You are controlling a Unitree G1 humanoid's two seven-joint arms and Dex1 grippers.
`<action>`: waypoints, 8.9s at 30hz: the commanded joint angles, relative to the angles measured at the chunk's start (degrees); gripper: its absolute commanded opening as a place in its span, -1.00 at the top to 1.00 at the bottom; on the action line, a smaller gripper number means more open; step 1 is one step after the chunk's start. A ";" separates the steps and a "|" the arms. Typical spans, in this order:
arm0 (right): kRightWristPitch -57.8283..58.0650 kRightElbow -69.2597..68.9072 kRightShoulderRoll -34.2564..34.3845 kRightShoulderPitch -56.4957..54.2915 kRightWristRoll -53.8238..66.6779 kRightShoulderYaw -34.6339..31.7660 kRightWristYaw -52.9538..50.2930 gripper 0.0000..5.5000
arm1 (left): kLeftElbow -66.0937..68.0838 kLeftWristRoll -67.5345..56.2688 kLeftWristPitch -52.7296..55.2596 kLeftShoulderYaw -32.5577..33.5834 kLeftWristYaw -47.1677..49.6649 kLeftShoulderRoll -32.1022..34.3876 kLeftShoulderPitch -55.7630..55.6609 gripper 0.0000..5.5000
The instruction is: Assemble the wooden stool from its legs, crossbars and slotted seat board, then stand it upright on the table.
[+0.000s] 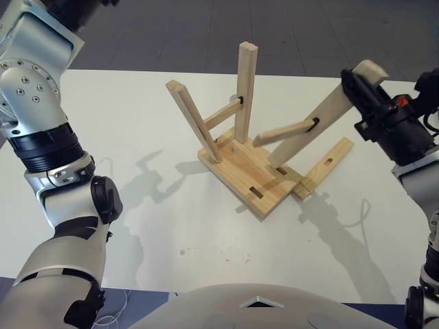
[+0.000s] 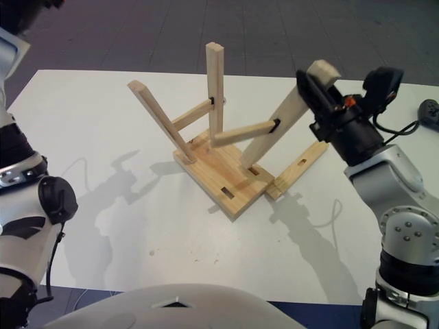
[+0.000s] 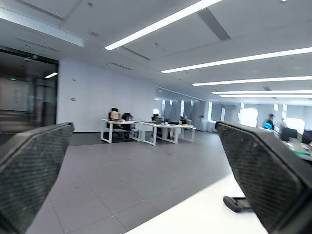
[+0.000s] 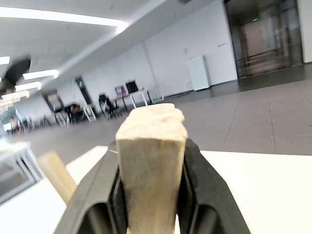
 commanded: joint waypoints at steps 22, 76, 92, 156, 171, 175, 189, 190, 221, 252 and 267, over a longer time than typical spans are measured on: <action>4.45 0.47 2.18 6.30 -11.55 5.16 13.24 0.63 | -0.49 -0.58 1.25 -4.29 1.58 -5.03 4.62 -0.96; 3.68 -12.62 16.20 5.17 -9.42 1.29 -19.32 0.63 | -4.16 0.50 1.60 -6.12 2.75 -7.49 9.45 -0.96; 7.11 -7.43 9.04 6.38 -12.42 5.46 -5.38 0.63 | -4.36 0.16 2.17 -6.38 3.02 -7.85 9.59 -0.96; 4.24 1.86 4.05 -26.16 9.34 -3.31 -18.92 -0.54 | -1.31 0.41 1.31 -6.10 2.31 -7.93 9.78 -0.96; 10.12 10.11 6.48 -9.80 -4.49 7.42 -9.97 0.23 | -2.82 0.27 1.52 -5.97 3.54 -8.84 10.74 -0.96; 8.81 7.03 7.61 -7.61 -4.69 4.92 -9.19 0.50 | -3.29 0.05 2.01 -6.38 3.58 -9.24 11.48 -0.96; 4.37 6.71 8.03 -11.61 2.32 -9.71 -19.90 0.69 | -1.95 -7.10 1.82 0.60 6.13 -9.77 7.89 -0.96; 5.31 6.11 7.77 -8.80 1.26 -9.13 -19.26 0.62 | -1.17 -8.15 1.65 1.95 6.82 -9.47 6.60 -0.96; 20.80 -1.83 22.49 7.77 -15.59 7.06 -42.11 -0.96 | -3.91 -8.14 1.65 -1.01 9.16 -8.56 8.30 -0.96; 8.08 1.27 17.38 0.89 -47.24 3.52 -22.10 0.25 | -2.45 -11.28 4.16 -1.04 12.64 -11.37 4.17 -0.96; -5.69 -10.56 15.85 -11.54 -43.76 11.50 0.64 0.25 | 1.67 -39.84 17.76 0.35 23.22 -19.71 -2.92 -0.96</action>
